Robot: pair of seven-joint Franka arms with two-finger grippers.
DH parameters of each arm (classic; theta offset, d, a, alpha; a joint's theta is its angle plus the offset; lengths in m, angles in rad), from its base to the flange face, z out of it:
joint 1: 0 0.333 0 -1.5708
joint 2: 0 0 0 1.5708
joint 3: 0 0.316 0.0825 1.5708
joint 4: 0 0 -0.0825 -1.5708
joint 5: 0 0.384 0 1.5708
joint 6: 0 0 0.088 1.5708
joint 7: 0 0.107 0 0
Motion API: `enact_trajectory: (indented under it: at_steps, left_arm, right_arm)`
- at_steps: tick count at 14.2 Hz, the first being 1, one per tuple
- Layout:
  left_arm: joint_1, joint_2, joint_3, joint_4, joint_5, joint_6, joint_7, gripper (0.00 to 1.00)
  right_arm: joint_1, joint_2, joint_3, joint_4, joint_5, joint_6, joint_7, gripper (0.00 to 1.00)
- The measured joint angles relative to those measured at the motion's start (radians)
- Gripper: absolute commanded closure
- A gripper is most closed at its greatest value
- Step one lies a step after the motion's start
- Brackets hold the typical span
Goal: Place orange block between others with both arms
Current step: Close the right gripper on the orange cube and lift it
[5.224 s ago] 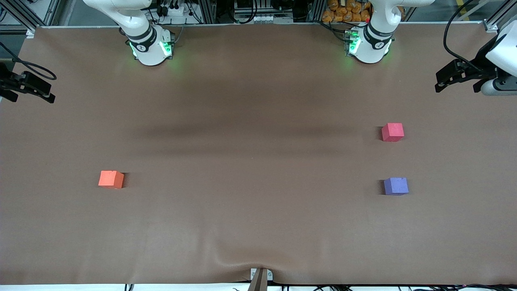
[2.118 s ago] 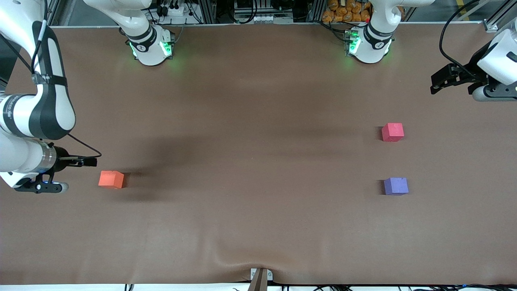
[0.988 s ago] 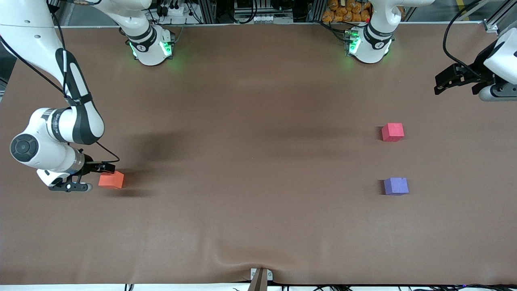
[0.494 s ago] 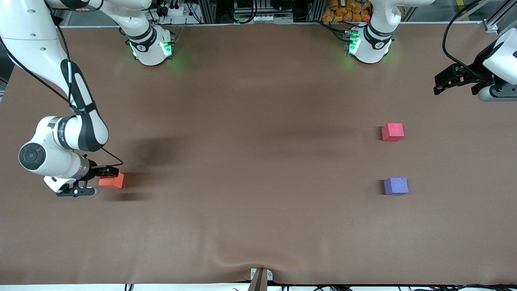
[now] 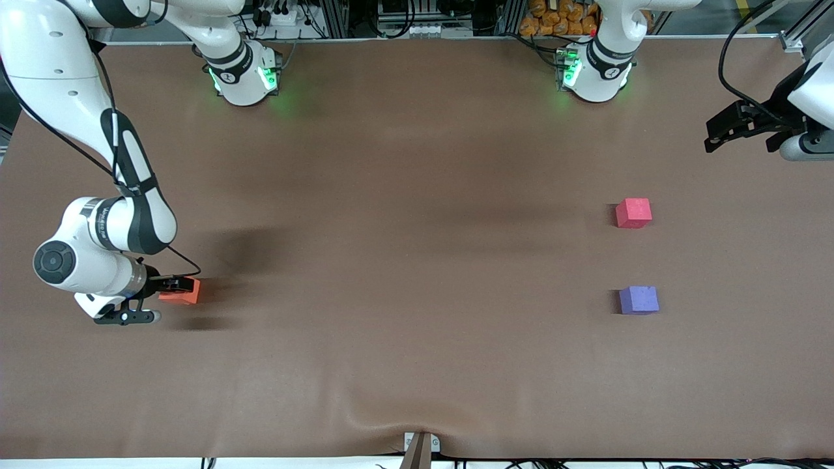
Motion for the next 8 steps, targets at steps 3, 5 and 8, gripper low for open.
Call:
enact_trajectory:
  at_steps: [3, 5, 8]
  left_arm:
    - [0.000, 0.006, 0.000, 0.000, 0.000, 0.000, 0.000, 0.00]
    - [0.001, 0.013, 0.001, 0.000, 0.000, 0.000, 0.000, 0.00]
    - [-0.001, 0.017, 0.000, 0.000, 0.000, 0.000, 0.000, 0.00]
  right_arm:
    - [0.000, 0.012, 0.000, 0.010, 0.002, 0.002, 0.000, 0.55]
    - [0.000, 0.012, 0.002, 0.014, 0.002, 0.002, 0.000, 0.95]
    - [0.002, 0.012, 0.003, 0.019, 0.002, -0.003, 0.000, 1.00]
